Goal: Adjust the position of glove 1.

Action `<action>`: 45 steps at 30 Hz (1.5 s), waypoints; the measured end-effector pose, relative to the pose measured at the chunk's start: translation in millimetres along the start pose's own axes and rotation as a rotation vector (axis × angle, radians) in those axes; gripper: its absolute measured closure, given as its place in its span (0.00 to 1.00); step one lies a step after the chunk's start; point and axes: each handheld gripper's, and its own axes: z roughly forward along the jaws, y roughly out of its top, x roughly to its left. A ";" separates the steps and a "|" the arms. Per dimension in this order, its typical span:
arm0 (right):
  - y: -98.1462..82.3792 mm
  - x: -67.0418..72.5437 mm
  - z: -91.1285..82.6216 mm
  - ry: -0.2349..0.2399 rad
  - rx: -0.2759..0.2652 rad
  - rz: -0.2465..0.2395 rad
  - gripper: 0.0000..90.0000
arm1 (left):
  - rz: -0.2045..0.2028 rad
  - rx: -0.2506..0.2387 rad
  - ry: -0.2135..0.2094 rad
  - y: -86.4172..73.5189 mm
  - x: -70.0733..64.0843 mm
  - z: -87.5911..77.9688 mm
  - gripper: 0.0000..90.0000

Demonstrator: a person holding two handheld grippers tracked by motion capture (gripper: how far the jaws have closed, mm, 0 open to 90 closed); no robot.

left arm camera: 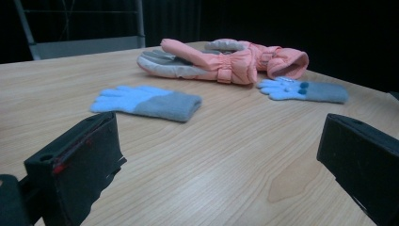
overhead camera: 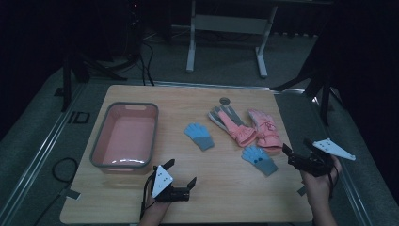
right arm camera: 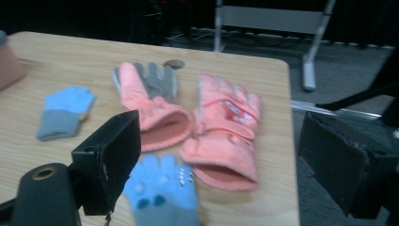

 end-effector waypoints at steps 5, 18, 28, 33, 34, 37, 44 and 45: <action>16.7 4.1 2.9 0.045 -0.016 0.018 0.14 | -0.008 -0.003 -0.002 -0.1 0.7 -0.1 0.00; 50.5 42.8 23.5 0.113 0.028 -0.089 0.12 | 0.002 0.007 0.003 0.3 -0.3 0.8 0.00; 60.2 69.9 47.4 0.188 0.035 -0.133 0.19 | 0.001 0.009 -0.002 0.4 -0.1 1.0 0.00; 61.1 88.6 66.8 0.242 0.057 -0.163 0.22 | -0.001 0.008 -0.003 0.4 0.4 0.9 0.00; 61.2 91.6 70.0 0.248 0.069 -0.166 0.25 | -0.001 0.008 -0.002 0.3 0.2 0.8 0.00; 60.8 96.2 74.8 0.262 0.072 -0.171 0.26 | 0.001 0.008 -0.002 0.3 -0.1 0.9 0.00; 60.6 118.5 94.6 0.311 0.108 -0.208 0.30 | 0.004 0.007 -0.002 0.3 -0.4 0.8 0.00; 60.4 121.2 97.3 0.318 0.109 -0.216 0.30 | 0.001 0.006 -0.003 0.3 -0.1 0.7 0.00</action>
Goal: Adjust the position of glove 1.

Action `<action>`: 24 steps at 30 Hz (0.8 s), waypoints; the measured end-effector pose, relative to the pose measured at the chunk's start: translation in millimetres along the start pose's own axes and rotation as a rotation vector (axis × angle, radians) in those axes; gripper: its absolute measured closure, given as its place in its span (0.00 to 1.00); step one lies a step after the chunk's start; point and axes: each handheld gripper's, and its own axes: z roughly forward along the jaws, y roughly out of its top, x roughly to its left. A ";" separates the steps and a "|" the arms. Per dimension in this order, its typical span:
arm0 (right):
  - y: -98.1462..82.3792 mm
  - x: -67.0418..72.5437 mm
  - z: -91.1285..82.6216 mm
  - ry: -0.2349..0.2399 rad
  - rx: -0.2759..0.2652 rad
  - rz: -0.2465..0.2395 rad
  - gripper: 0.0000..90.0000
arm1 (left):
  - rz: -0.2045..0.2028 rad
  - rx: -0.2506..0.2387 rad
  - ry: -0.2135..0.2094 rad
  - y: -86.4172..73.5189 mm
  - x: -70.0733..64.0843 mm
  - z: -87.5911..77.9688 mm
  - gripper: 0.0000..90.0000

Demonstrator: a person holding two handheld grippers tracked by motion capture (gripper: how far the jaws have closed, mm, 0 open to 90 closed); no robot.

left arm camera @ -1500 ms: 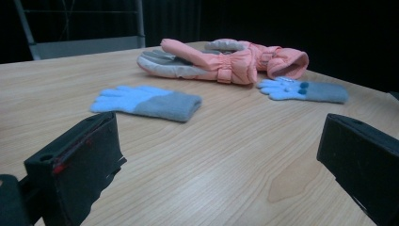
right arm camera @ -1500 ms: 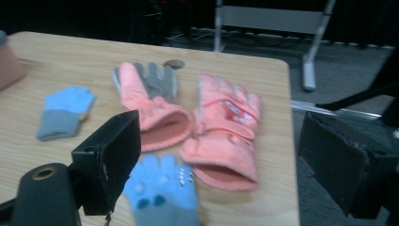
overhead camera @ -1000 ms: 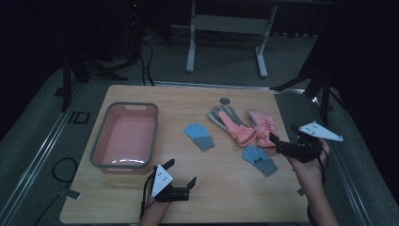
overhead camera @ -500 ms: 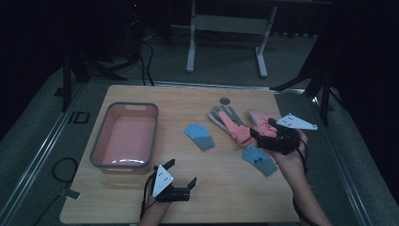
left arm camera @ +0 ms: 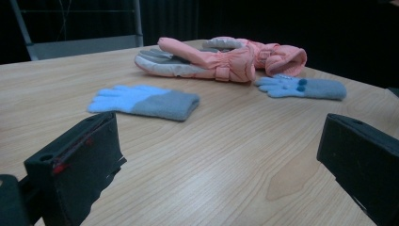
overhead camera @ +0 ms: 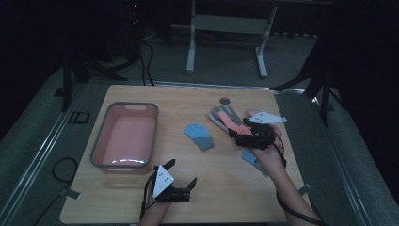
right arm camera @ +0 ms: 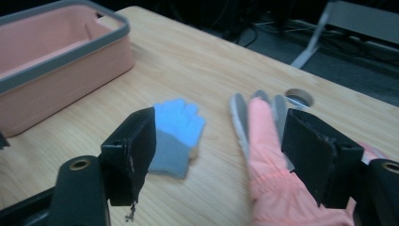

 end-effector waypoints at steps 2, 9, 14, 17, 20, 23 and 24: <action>1.1 2.2 7.3 0.023 0.008 -0.008 0.30 | -0.002 0.000 -0.001 0.0 0.2 -0.1 0.00; 0.6 8.8 35.2 0.088 0.046 -0.035 0.32 | -0.002 0.001 -0.003 0.0 0.4 -0.2 0.00; -0.3 13.5 57.8 0.108 0.104 -0.056 0.40 | -0.003 -0.001 -0.004 0.0 0.6 -0.3 0.00; -1.4 14.4 72.2 0.135 0.138 -0.055 0.44 | -0.005 -0.001 -0.004 0.0 0.7 -0.3 0.00; -2.7 14.7 86.9 0.159 0.156 -0.049 0.49 | -0.003 -0.001 -0.005 -0.1 0.7 -0.4 0.00; -3.6 15.1 101.9 0.187 0.173 -0.050 0.56 | 0.000 -0.001 -0.006 -0.1 0.6 -0.4 0.00; -4.3 15.3 106.9 0.190 0.179 -0.053 0.60 | 0.001 -0.001 -0.007 -0.1 0.5 -0.4 0.00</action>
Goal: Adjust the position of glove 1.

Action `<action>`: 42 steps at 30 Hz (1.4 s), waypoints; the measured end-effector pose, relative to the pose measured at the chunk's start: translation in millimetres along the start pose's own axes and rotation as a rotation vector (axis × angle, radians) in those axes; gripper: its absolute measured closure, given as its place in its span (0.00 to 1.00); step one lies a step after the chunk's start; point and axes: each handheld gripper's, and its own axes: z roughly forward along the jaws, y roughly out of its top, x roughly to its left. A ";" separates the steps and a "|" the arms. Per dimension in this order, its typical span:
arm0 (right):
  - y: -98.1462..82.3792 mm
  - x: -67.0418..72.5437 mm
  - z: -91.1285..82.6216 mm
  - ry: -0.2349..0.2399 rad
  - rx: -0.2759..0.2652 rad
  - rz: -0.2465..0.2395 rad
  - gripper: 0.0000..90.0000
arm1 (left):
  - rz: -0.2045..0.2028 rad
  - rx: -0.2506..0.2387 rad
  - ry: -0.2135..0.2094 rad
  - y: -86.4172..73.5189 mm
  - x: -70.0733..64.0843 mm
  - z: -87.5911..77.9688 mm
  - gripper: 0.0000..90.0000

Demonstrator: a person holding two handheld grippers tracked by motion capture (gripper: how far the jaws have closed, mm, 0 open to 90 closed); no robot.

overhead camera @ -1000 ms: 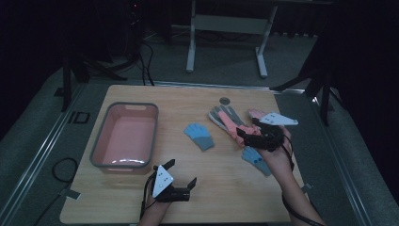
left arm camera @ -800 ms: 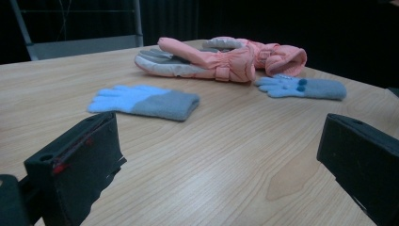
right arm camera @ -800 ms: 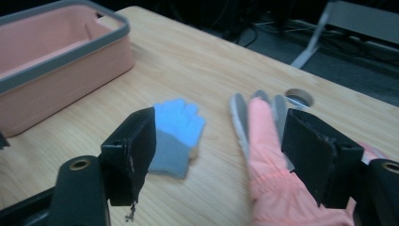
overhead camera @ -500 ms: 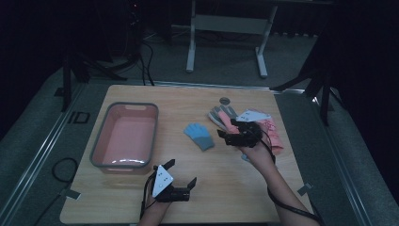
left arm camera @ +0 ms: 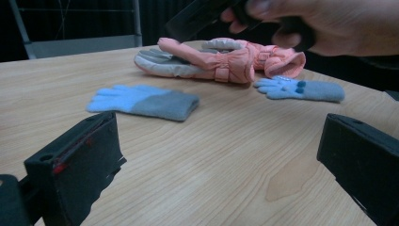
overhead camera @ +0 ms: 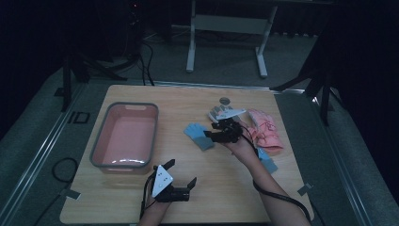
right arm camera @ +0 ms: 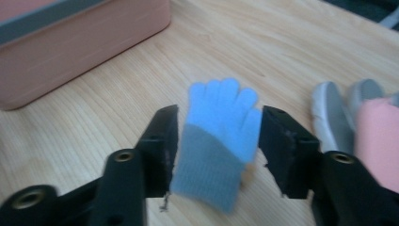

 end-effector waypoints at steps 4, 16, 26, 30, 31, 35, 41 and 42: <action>-2.6 -3.3 18.1 0.007 0.027 -0.004 0.68 | 0.002 0.000 -0.003 0.0 -0.2 0.1 0.00; -8.9 -9.9 60.5 -0.006 0.084 -0.048 0.69 | -0.005 -0.006 -0.002 -0.2 0.5 -0.4 0.00; -16.6 -15.5 79.5 0.028 0.123 -0.026 0.76 | -0.011 -0.008 -0.003 -0.3 0.8 -0.4 0.00; -18.0 -13.5 79.7 -0.004 0.119 -0.011 0.92 | -0.015 -0.006 -0.002 -0.2 1.4 -0.4 0.00; -18.2 -11.6 79.9 -0.019 0.116 -0.004 0.93 | -0.017 -0.007 -0.002 -0.2 1.6 -0.4 0.00; -15.7 -3.7 74.6 -0.090 0.122 0.021 0.96 | -0.018 -0.009 -0.003 -0.3 1.7 -0.6 0.00; -16.0 9.2 33.7 -0.149 0.053 0.211 0.97 | -0.023 -0.009 -0.001 -0.3 1.9 -0.5 0.00; -16.3 13.8 26.8 -0.170 0.052 0.215 0.97 | -0.021 -0.008 0.001 -0.3 1.9 -0.7 0.00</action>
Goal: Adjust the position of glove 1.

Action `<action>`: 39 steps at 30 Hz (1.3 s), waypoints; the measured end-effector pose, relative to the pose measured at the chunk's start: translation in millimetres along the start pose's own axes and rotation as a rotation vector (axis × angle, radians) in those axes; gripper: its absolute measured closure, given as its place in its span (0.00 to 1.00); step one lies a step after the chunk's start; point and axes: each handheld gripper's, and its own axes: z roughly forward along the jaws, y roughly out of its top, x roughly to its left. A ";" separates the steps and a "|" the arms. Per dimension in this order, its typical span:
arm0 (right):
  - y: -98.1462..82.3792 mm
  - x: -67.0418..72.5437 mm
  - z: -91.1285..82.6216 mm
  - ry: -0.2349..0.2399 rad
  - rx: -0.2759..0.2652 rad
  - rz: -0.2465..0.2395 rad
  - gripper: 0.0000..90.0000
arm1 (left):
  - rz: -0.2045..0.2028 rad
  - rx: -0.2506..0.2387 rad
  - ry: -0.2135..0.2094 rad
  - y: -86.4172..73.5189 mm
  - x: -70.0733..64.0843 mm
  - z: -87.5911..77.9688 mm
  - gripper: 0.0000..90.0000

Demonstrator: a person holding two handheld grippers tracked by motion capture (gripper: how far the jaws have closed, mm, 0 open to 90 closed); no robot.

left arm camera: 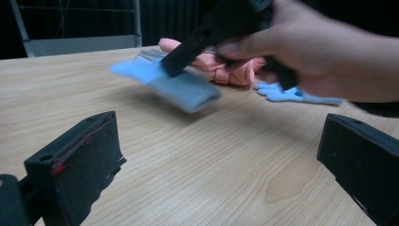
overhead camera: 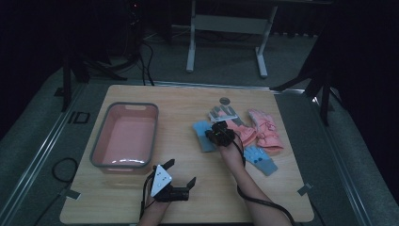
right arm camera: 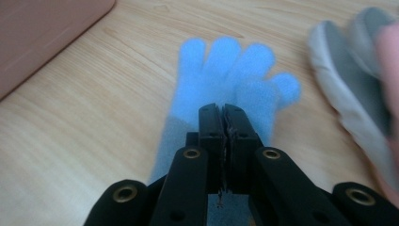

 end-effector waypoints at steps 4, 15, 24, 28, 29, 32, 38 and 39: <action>-5.6 9.8 -30.8 -0.041 -0.039 0.037 0.97 | 0.002 -0.001 0.006 -0.1 -0.5 0.0 0.00; -38.3 31.9 -81.7 -0.095 -0.078 0.116 0.97 | -0.008 0.001 0.004 0.1 0.5 0.4 0.00; -71.0 34.2 -75.5 -0.102 -0.040 0.157 0.97 | -0.007 0.001 0.006 0.1 0.3 0.3 0.00; -84.5 34.2 -61.9 -0.112 0.002 0.155 0.97 | -0.006 0.001 0.006 0.1 0.1 0.3 0.00; -86.9 33.5 -58.7 -0.115 0.009 0.156 0.97 | -0.005 0.000 0.007 0.1 0.1 0.2 0.00; -93.2 32.0 -49.3 -0.116 0.038 0.155 0.96 | -0.005 0.001 0.006 0.1 0.2 0.3 0.00; -98.4 33.2 -45.7 -0.123 0.021 0.158 0.91 | -0.003 0.006 0.004 0.3 0.1 0.5 0.00; -97.9 33.4 -46.5 -0.123 0.022 0.158 0.87 | -0.003 0.005 0.004 0.3 0.1 0.5 0.00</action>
